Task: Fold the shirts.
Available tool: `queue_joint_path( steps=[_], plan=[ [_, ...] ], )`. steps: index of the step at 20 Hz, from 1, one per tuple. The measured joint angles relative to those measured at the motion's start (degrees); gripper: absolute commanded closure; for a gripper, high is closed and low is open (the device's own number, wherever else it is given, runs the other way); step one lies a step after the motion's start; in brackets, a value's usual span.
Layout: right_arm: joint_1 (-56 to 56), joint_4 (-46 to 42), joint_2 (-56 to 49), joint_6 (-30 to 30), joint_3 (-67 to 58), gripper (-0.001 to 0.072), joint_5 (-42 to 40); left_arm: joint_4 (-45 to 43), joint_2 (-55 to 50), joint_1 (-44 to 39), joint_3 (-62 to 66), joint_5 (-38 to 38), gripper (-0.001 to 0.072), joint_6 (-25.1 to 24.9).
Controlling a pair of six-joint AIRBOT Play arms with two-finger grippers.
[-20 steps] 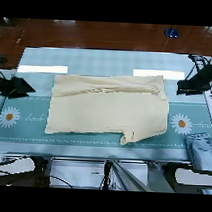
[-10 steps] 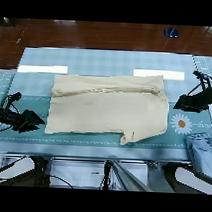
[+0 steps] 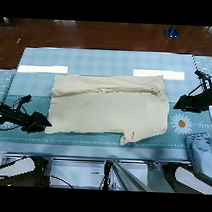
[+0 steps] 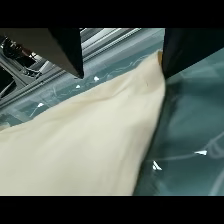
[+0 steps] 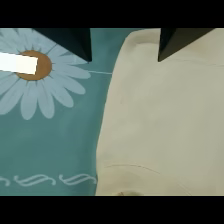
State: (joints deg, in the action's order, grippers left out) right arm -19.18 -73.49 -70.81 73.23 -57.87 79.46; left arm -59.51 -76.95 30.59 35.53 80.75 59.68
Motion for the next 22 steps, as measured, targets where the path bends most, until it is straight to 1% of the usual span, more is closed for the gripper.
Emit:
queue_joint_path(
  steps=[1,2,6,8,10,12,16,22],
  plan=[
    [0.0,0.0,0.2,0.0,0.0,0.0228,0.3,0.2,-0.9,-1.5,0.0,-1.5,0.0579,0.5],
    [0.0,0.0,0.4,0.0,0.0,0.0229,0.5,0.0,-1.7,-2.9,-0.1,-3.8,0.0676,1.2],
    [0.0,-0.5,3.1,0.0,0.0,0.0227,1.3,0.9,-3.1,-5.8,0.0,-4.7,0.0679,2.7],
    [-0.1,-2.1,4.4,0.2,0.0,0.0116,1.5,0.9,-3.5,-6.0,0.0,-4.7,0.0679,2.9],
    [-1.5,-3.1,5.2,1.2,0.8,0.0116,1.4,0.9,-3.6,-5.8,0.0,-4.5,0.0679,2.8],
    [-4.6,-2.2,5.6,1.7,3.4,0.0119,1.1,0.9,-3.7,-5.4,0.0,-4.4,0.0679,2.2],
    [-9.9,4.5,5.9,0.8,11.6,0.0136,1.9,0.8,-3.7,-4.6,0.0,-4.3,0.0679,1.1],
    [-11.7,10.4,6.0,-1.3,23.2,0.0141,2.1,0.6,-3.7,-4.2,0.0,-4.1,0.0678,0.2]
  ],
)
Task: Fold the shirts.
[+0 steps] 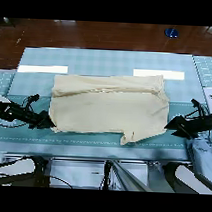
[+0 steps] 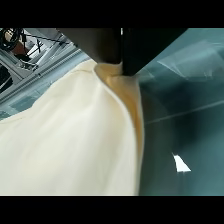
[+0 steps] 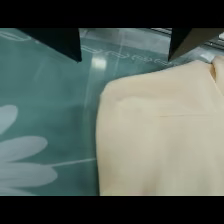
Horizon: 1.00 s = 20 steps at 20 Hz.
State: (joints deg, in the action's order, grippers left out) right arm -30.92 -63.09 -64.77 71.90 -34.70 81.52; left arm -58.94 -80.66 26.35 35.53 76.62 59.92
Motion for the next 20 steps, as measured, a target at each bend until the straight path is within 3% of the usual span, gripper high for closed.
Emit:
queue_joint_path(
  steps=[9,11,13,16,20],
  plan=[
    [0.9,4.5,0.0,-1.4,6.2,0.0159,-3.1,-0.2,0.0,0.0,0.0,0.1,0.0678,-0.2],
    [3.5,5.0,0.0,-1.0,6.4,0.0325,-4.4,-0.2,0.0,0.0,0.0,0.1,0.0678,-0.2],
    [6.9,5.0,0.0,0.2,6.5,0.057,-6.3,-0.2,0.0,0.0,0.0,0.1,0.0678,-0.2],
    [11.3,4.7,0.0,2.9,6.6,0.0681,-9.9,-0.2,0.0,0.0,0.1,0.2,0.0679,-0.5],
    [13.4,4.4,4.0,4.6,6.1,0.0682,-11.3,-0.9,0.6,0.0,1.7,0.2,0.068,-1.9]
  ],
)
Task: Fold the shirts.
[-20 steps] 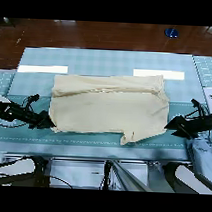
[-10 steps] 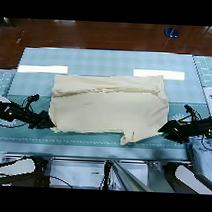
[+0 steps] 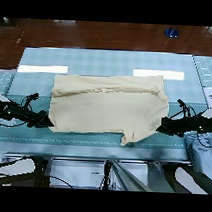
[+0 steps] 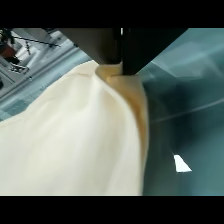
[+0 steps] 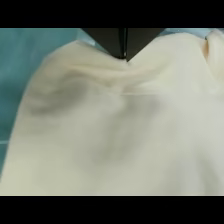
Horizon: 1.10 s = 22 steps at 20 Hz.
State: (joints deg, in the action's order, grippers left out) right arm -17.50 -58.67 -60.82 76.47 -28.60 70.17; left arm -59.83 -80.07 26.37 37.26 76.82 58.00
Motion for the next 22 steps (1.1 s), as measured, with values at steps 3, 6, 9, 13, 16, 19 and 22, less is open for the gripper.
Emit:
queue_joint_path(
  steps=[3,6,9,13,16,19,22],
  plan=[
    [0.5,-1.4,6.0,1.1,-0.5,0.0683,0.2,1.0,1.3,0.0,3.1,0.2,0.068,-0.7],
    [0.6,-1.9,10.2,1.8,-0.7,0.0684,0.9,3.6,1.9,0.0,5.6,3.1,0.068,-1.0],
    [0.7,0.8,13.4,2.0,-2.8,0.0685,0.3,7.1,2.8,0.0,7.8,5.4,0.068,-1.8],
    [0.7,4.9,13.5,2.7,-10.3,0.0685,-4.1,17.1,4.6,0.0,11.5,6.1,0.0681,-3.0],
    [0.8,6.2,8.4,3.1,-16.1,0.0685,-8.5,22.4,4.9,0.0,12.9,2.5,0.0681,-3.2],
    [0.8,9.0,0.6,2.2,-20.3,0.0684,-13.0,25.1,3.4,-0.3,14.2,-1.0,0.068,-3.2],
    [0.8,13.6,-7.6,-0.6,-24.3,0.0684,-17.4,26.9,-0.8,-2.1,17.7,-2.8,0.068,-3.0]
  ],
)
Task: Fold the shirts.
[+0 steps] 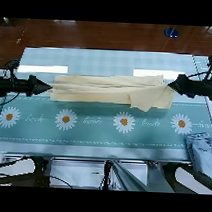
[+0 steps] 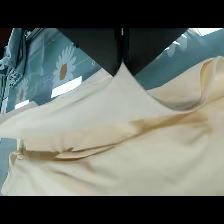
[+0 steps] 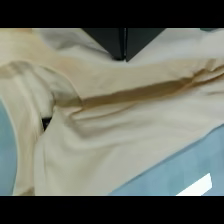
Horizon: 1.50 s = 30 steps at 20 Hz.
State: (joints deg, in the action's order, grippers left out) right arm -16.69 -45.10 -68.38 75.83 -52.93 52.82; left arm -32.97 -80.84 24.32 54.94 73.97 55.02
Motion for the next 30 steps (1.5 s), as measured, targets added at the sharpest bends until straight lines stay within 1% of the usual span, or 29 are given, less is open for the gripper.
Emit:
queue_joint_path(
  steps=[4,9,13,17,18,19,20,21,22,23,25,26,27,30],
  plan=[
    [0.3,2.9,-8.4,-1.6,-5.4,0.0684,-3.8,1.1,-8.1,-2.9,7.6,-1.1,0.068,2.0],
    [3.8,3.8,-15.9,-2.1,-10.3,0.0684,-9.0,1.4,-16.7,-4.2,15.9,-1.5,0.0678,5.0],
    [7.3,4.0,-20.7,-2.3,-12.0,0.0683,-13.4,1.6,-20.6,-4.8,21.1,-2.6,0.0678,6.0],
    [8.6,4.1,-22.4,-2.4,-12.5,0.0677,-17.2,0.7,-22.9,-4.6,23.8,-5.3,0.0677,7.3],
    [8.8,4.1,-22.5,-2.4,-12.6,0.0581,-17.9,0.3,-23.6,-4.6,24.0,-5.6,0.0634,7.6],
    [9.0,4.2,-22.7,-2.4,-12.6,0.0509,-18.2,0.0,-24.2,-4.7,24.2,-6.0,0.0495,7.9],
    [9.2,4.3,-22.8,-2.5,-12.7,0.0505,-18.7,-0.2,-24.8,-4.8,24.4,-6.1,0.042,8.2],
    [9.3,4.6,-22.8,-2.6,-12.8,0.0452,-18.6,-0.5,-25.2,-4.8,24.6,-5.9,0.042,8.4],
    [9.4,5.1,-22.7,-3.0,-13.2,0.0303,-18.1,-0.5,-25.3,-4.7,25.0,-5.6,0.042,8.4],
    [9.1,5.4,-22.3,-3.9,-13.9,0.026,-16.7,-0.5,-25.3,-4.2,25.6,-4.9,0.0419,8.4],
    [7.5,3.8,-20.9,-5.2,-16.8,0.0258,-12.2,-0.8,-24.7,-2.2,27.7,-3.8,0.042,8.6],
    [6.2,1.3,-20.1,-5.0,-18.7,0.0194,-9.6,-0.8,-23.9,-0.8,29.0,-2.7,0.042,8.6],
    [4.5,-2.4,-19.4,-3.7,-21.0,0.0132,-6.3,-0.8,-23.1,0.7,30.1,-1.7,0.042,8.7],
    [-1.5,-13.5,-19.2,-0.2,-27.2,0.0118,5.7,-0.9,-19.3,4.6,32.0,0.2,0.042,8.7]
  ],
)
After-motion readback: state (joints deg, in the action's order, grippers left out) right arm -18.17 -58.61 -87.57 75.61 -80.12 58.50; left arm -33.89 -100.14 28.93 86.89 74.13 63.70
